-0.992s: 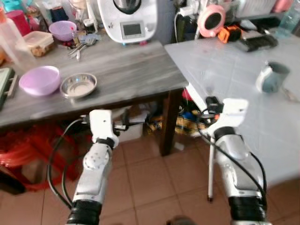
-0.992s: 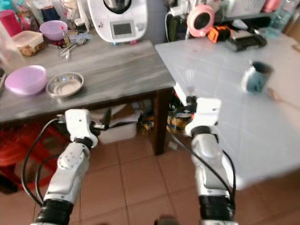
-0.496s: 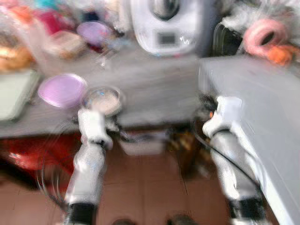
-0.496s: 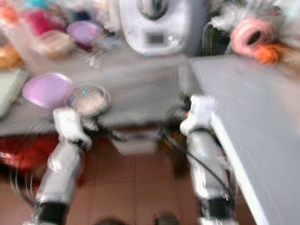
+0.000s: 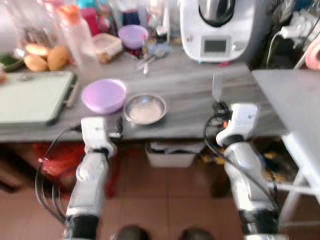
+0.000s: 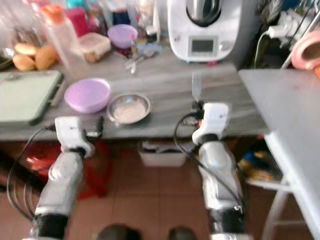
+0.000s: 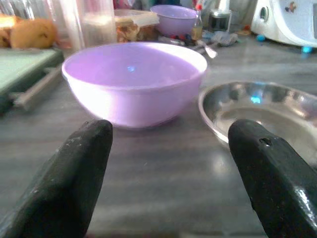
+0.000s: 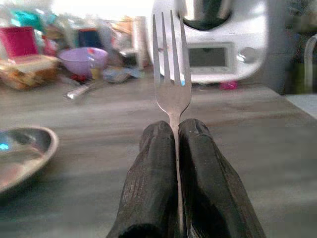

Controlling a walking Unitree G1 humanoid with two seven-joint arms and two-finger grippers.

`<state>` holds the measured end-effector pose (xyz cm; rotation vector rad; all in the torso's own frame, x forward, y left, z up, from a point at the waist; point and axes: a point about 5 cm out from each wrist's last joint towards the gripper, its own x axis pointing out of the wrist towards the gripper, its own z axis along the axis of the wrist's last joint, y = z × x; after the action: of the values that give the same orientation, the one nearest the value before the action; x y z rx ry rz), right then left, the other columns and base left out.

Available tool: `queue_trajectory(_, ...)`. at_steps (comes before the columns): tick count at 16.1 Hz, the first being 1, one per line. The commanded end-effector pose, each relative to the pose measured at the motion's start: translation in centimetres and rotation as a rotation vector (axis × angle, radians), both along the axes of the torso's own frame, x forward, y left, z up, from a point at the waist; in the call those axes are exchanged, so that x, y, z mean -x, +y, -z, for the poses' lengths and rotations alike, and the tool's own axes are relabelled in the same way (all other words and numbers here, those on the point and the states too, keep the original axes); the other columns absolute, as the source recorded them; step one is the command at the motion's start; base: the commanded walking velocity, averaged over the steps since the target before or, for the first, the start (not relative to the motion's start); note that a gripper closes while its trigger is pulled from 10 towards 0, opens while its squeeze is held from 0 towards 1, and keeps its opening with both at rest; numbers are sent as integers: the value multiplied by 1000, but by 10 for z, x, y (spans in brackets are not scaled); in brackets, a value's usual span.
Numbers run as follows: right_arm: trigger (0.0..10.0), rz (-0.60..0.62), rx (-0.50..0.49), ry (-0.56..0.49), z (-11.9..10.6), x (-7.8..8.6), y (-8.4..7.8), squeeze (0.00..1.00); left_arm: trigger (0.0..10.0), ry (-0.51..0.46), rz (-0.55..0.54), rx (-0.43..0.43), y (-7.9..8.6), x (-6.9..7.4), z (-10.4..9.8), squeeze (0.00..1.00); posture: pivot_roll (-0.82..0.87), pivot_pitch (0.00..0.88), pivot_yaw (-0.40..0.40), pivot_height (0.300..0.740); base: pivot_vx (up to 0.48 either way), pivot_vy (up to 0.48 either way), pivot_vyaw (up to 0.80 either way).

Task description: Setting the table

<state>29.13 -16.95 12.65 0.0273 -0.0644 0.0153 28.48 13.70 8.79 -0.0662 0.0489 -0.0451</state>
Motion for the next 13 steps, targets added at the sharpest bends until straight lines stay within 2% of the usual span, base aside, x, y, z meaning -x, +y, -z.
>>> queue_trajectory(1,10000,0,-10,-26,-6,-2,3,0,10000,5,-11,-13,7,1,0,0,-39,0,37,740,0,480,0)
queue_trajectory(5,10000,22,-6,-28,-6,-2,-2,0,10000,-8,4,-7,5,1,-2,0,-41,0,40,740,0,478,0)
queue_trajectory(8,10000,58,-7,-29,-7,-5,-12,0,10000,-42,39,-11,0,3,-6,0,-42,0,42,740,0,0,0)
queue_trajectory(13,10000,66,-26,-16,-5,-4,-11,0,10000,-55,45,-8,2,5,-7,0,-41,0,40,740,49,0,0)
